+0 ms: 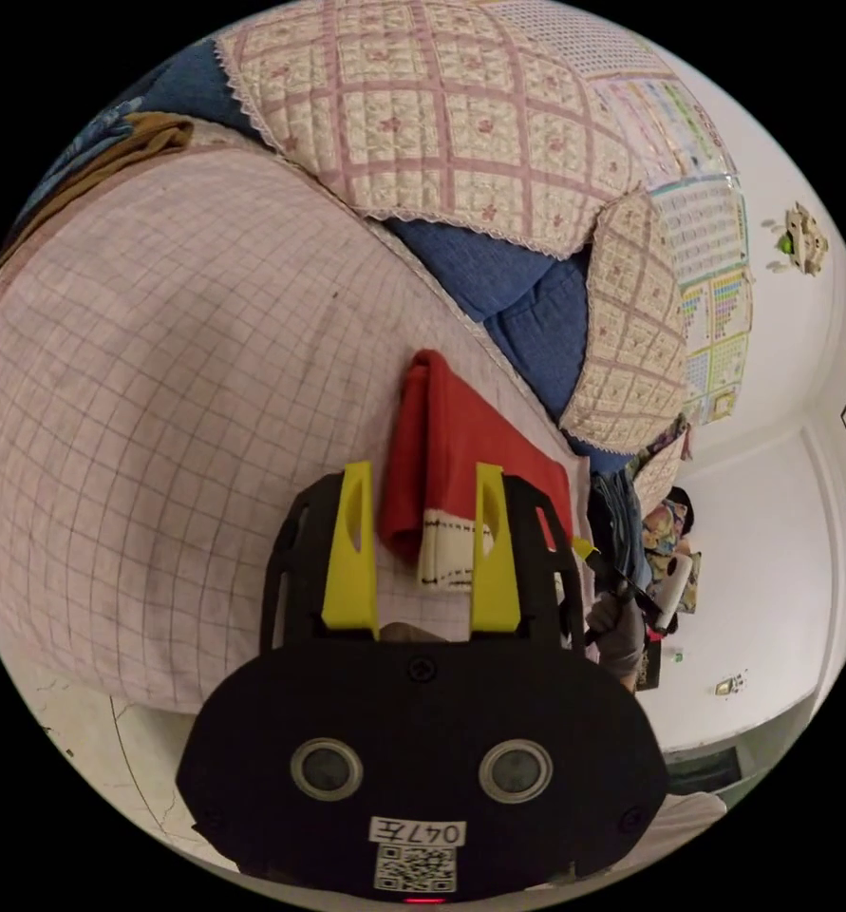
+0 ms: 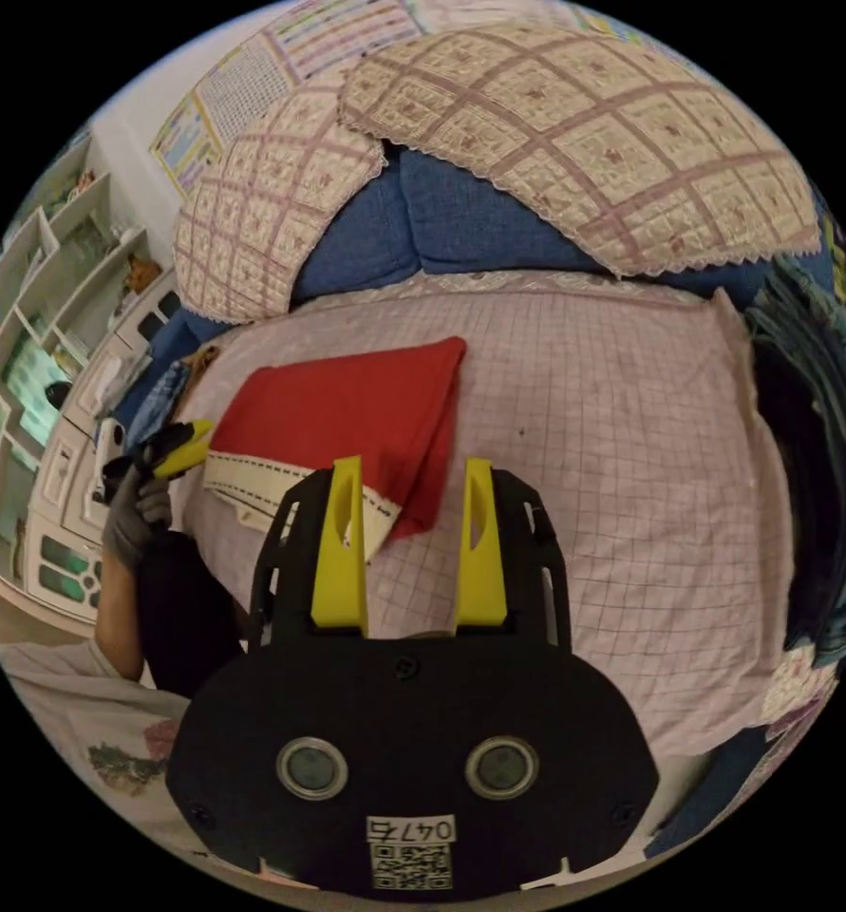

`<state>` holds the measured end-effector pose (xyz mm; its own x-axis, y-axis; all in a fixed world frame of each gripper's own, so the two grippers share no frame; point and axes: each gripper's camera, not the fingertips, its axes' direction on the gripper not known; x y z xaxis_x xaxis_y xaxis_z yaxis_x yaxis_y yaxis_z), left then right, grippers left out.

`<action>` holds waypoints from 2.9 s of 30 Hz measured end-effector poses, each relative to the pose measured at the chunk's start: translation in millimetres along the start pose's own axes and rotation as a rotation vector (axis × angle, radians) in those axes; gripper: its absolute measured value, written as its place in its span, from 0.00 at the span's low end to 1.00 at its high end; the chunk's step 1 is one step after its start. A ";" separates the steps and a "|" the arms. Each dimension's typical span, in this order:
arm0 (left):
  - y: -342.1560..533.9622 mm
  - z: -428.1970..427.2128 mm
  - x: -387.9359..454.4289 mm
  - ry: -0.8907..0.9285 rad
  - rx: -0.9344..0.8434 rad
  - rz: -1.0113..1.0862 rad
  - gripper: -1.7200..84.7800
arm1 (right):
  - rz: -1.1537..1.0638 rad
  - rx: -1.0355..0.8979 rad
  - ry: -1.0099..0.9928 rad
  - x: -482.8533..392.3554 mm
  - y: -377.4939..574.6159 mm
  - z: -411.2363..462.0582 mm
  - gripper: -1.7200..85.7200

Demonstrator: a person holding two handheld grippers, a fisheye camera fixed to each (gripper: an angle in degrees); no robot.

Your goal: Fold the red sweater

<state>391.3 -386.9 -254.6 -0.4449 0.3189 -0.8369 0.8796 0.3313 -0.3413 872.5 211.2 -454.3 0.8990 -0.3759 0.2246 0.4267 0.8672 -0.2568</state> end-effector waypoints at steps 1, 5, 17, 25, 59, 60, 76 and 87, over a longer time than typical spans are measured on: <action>-0.2 -0.3 0.0 0.002 -0.009 0.004 0.18 | 0.013 -0.027 -0.036 2.3 0.5 4.7 0.14; -3.3 11.2 -0.7 0.002 -0.134 0.009 0.17 | -0.017 -0.139 -0.037 -10.0 -0.1 23.6 0.14; 18.4 -57.5 22.2 0.093 -0.009 0.161 0.08 | -0.254 -0.034 0.150 -88.7 20.8 -3.6 0.04; 47.6 -107.1 39.9 0.152 -0.100 0.177 0.08 | -0.227 -0.057 0.082 -116.4 67.5 -20.3 0.04; 227.7 -68.1 390.9 -0.347 -0.439 1.725 0.14 | -1.077 -0.126 0.317 -270.8 137.0 12.1 0.07; 226.2 -55.2 397.3 -0.379 -0.465 1.747 0.15 | -1.099 -0.143 0.320 -272.5 136.7 14.6 0.07; 186.2 -17.2 412.6 -0.538 -0.474 1.801 0.07 | -1.189 -0.050 0.417 -271.3 91.7 20.4 0.02; -42.8 -78.8 403.5 -0.333 -0.053 1.360 0.02 | -0.751 0.256 0.423 -193.5 -63.1 -11.4 0.01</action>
<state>161.0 -202.4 -544.0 0.8069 0.1925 -0.5584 0.5733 -0.0275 0.8189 672.7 225.5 -492.3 0.3746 -0.9181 -0.1295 0.9272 0.3716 0.0472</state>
